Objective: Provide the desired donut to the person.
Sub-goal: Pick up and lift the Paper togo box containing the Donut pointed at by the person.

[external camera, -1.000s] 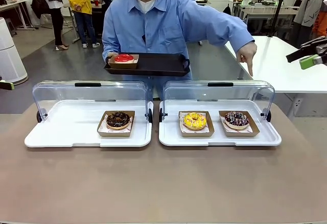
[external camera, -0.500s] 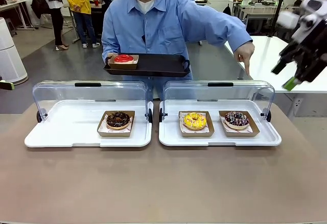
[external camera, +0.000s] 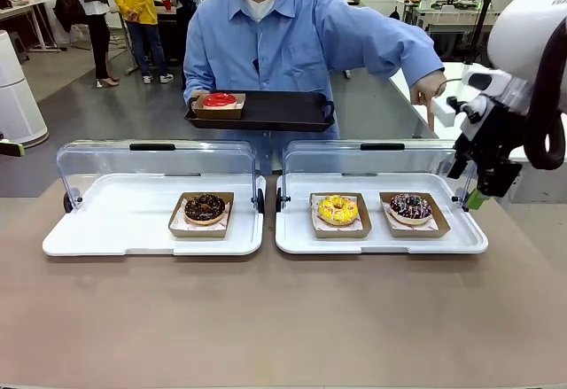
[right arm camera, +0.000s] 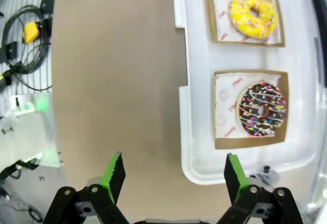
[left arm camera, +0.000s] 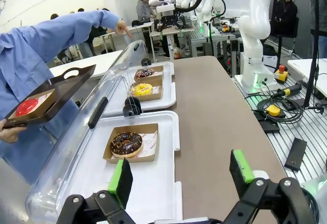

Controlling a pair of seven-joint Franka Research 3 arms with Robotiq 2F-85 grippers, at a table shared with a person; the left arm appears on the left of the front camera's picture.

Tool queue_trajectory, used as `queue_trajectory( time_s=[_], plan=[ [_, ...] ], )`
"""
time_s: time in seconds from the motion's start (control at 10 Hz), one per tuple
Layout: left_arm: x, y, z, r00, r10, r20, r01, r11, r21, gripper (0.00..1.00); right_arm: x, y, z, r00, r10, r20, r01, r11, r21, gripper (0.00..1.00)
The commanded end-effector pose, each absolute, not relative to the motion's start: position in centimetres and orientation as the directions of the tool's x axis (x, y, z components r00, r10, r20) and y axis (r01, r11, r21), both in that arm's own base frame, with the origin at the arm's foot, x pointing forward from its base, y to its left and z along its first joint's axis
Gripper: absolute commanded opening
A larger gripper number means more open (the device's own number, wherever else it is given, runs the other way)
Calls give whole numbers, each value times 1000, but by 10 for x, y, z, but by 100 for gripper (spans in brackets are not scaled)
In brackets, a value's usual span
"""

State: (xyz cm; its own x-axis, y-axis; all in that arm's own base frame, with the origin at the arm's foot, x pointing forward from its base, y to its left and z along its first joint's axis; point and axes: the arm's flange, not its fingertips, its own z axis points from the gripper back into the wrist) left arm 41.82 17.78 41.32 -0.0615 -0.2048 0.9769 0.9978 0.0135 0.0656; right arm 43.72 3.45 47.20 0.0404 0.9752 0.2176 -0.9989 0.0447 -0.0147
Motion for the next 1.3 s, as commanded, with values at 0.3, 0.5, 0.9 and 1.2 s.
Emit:
queue_trajectory(
  time_s=[0.3,0.5,0.9,1.2],
  plan=[
    [419,177,414,-50,-199,979,998,39,59,100,442,36,462,55,975,216,-998,58,-4,100],
    [419,177,414,-50,-199,979,998,39,59,100,442,36,462,55,975,216,-998,58,-4,100],
    [419,177,414,-50,-199,979,998,39,59,100,444,36,462,54,974,219,-998,57,-11,100],
    [419,177,414,-50,-199,979,998,39,59,100,446,43,425,29,993,112,-999,33,-34,100]
  ],
)
